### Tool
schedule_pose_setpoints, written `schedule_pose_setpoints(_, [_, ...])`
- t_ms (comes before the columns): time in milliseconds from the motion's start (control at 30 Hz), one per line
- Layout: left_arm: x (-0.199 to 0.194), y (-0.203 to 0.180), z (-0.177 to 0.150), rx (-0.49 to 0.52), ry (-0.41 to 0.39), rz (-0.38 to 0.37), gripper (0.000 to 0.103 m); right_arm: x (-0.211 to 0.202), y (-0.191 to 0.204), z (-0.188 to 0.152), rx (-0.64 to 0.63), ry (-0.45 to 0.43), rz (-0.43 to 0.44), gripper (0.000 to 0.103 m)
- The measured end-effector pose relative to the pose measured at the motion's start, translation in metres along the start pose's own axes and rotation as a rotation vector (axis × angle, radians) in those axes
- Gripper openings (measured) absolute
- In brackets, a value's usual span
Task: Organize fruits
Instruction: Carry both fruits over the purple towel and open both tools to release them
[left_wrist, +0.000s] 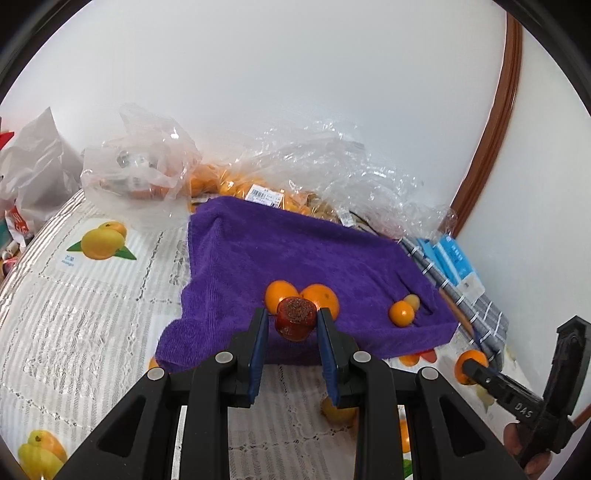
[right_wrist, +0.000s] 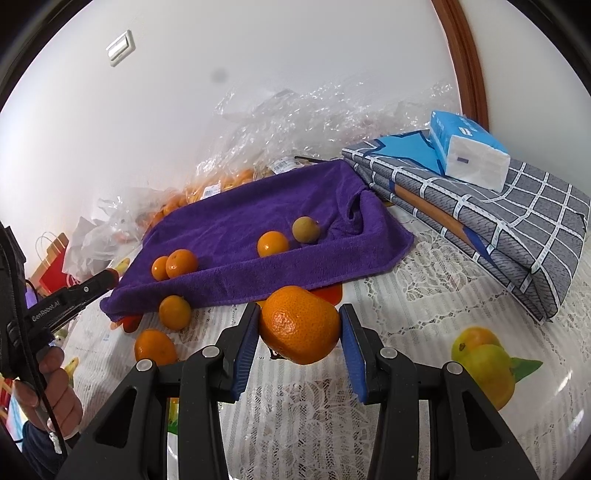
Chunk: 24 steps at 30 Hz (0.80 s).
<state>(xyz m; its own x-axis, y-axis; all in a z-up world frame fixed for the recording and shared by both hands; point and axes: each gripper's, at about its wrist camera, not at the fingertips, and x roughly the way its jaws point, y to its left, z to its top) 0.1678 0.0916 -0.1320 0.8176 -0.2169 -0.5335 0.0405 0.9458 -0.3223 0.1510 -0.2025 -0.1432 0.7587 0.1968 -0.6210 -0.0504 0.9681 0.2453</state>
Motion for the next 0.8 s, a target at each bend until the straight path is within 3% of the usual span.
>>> schedule_pose_setpoints(333, [0.018, 0.011, 0.042, -0.030, -0.015, 0.022, 0.026, 0.007, 0.023, 0.053, -0.082, -0.058, 0.011, 0.043])
schedule_pose_setpoints(467, [0.028, 0.022, 0.038, -0.070, -0.018, 0.021, 0.026, 0.016, 0.033, 0.074, -0.100, -0.086, 0.033, 0.043])
schedule_pose_setpoints(633, [0.042, 0.035, 0.034, -0.085, 0.026, 0.023, 0.026, 0.046, 0.031, 0.074, -0.101, -0.065, 0.022, 0.043])
schedule_pose_setpoints(800, [0.047, 0.038, 0.034, -0.130, 0.047, -0.037, 0.026, 0.064, 0.020, 0.066, -0.113, -0.021, -0.030, 0.043])
